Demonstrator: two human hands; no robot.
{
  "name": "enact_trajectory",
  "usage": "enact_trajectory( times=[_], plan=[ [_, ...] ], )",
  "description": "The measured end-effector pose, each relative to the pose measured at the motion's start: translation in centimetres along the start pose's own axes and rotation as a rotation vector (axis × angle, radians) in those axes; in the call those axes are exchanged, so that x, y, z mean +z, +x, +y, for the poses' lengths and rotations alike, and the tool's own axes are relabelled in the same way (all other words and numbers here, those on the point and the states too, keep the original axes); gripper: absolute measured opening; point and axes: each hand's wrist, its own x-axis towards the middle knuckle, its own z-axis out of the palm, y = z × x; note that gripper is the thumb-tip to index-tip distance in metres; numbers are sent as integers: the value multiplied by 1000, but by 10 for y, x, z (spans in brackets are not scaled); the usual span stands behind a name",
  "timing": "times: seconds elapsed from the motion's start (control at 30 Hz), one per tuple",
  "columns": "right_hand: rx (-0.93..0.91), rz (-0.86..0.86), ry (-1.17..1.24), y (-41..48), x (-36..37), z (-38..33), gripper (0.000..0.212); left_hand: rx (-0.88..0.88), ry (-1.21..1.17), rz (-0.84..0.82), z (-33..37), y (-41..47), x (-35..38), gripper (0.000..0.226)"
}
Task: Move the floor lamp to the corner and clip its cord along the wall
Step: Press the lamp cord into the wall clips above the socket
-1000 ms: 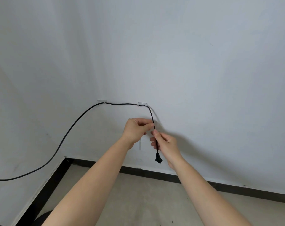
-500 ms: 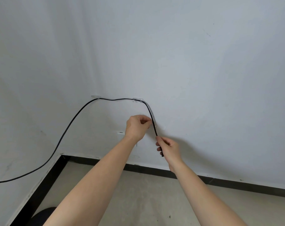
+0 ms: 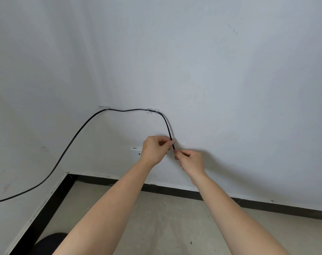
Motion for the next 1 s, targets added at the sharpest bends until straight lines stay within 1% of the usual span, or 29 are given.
enact_trajectory(
  times=[0.07,0.17,0.23,0.3,0.43,0.53,0.63,0.7,0.77,0.9,1.0],
  plan=[
    [-18,-14,-19,2,-1,1,22,-20,-51,37,-2,-1,3,8],
    [-65,-27,-34,2,-3,3,20,-118,-257,106,-5,-1,8,5],
    [-111,-37,-35,2,-4,4,18,-184,-400,119,-7,-2,7,3],
    [-175,-35,-83,1,-5,7,15,-210,-453,113,-7,-1,7,4],
    [-286,18,-191,1,-11,11,8,-225,-436,133,-3,1,9,4],
    [-369,37,-253,-2,-16,11,11,-215,-419,129,-2,2,10,5],
    [-438,102,-278,-3,-23,12,15,-220,-456,106,1,0,14,7],
    [-431,130,-294,-1,-27,13,12,-225,-466,103,2,1,16,7],
    [-425,135,-365,0,-28,15,7,-222,-461,96,3,0,15,6],
    [-412,149,-598,5,-15,18,17,-168,-380,66,3,-2,12,11],
    [-354,172,-601,7,4,18,21,-94,-214,69,6,0,11,14]
  ],
)
